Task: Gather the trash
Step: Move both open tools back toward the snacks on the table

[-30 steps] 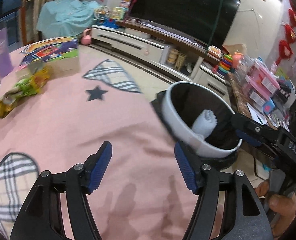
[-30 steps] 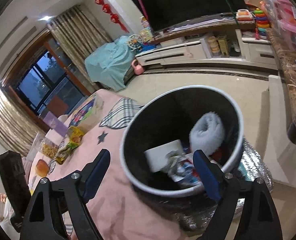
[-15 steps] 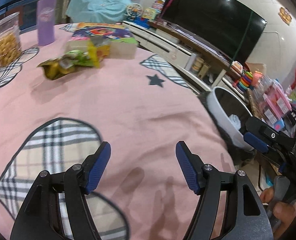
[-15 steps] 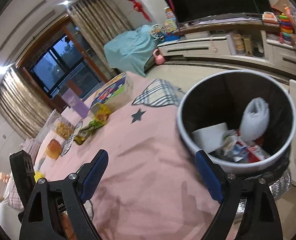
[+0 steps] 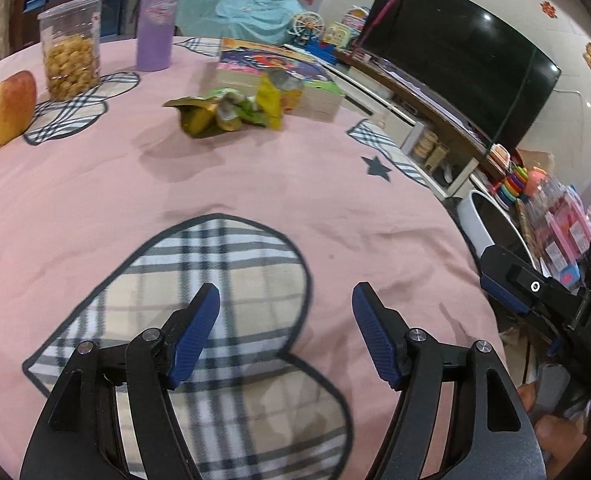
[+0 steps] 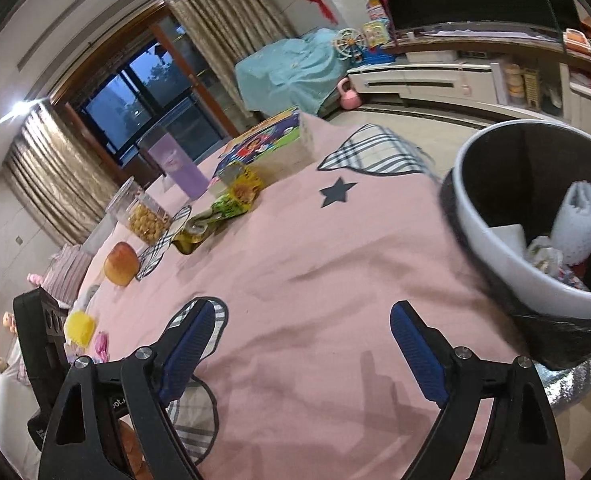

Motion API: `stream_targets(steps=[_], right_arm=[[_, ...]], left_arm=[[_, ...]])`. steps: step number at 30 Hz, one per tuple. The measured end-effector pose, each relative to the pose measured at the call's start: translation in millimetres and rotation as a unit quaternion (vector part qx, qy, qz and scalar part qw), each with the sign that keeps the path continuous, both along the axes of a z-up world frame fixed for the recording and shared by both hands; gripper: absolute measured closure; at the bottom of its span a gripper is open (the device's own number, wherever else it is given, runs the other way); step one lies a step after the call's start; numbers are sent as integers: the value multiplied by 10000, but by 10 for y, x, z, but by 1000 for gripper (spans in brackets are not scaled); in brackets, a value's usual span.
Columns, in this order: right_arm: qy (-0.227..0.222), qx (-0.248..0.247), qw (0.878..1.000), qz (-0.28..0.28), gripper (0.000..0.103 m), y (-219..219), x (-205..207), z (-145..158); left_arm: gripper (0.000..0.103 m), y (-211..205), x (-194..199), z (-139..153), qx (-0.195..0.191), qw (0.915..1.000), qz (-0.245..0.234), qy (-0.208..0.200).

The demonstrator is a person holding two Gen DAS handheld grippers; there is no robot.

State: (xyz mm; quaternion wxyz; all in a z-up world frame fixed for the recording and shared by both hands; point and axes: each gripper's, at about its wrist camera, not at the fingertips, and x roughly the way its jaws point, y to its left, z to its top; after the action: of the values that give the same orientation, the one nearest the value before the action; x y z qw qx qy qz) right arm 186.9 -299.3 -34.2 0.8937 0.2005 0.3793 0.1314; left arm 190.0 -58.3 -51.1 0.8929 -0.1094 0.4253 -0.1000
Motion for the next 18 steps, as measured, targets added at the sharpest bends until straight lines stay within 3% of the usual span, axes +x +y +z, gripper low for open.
stream_targets(steps=[18], right_arm=[[97, 65, 9996, 257, 12, 279, 361, -220]], left_arm=[[30, 379, 311, -30, 221, 9992, 318, 59]])
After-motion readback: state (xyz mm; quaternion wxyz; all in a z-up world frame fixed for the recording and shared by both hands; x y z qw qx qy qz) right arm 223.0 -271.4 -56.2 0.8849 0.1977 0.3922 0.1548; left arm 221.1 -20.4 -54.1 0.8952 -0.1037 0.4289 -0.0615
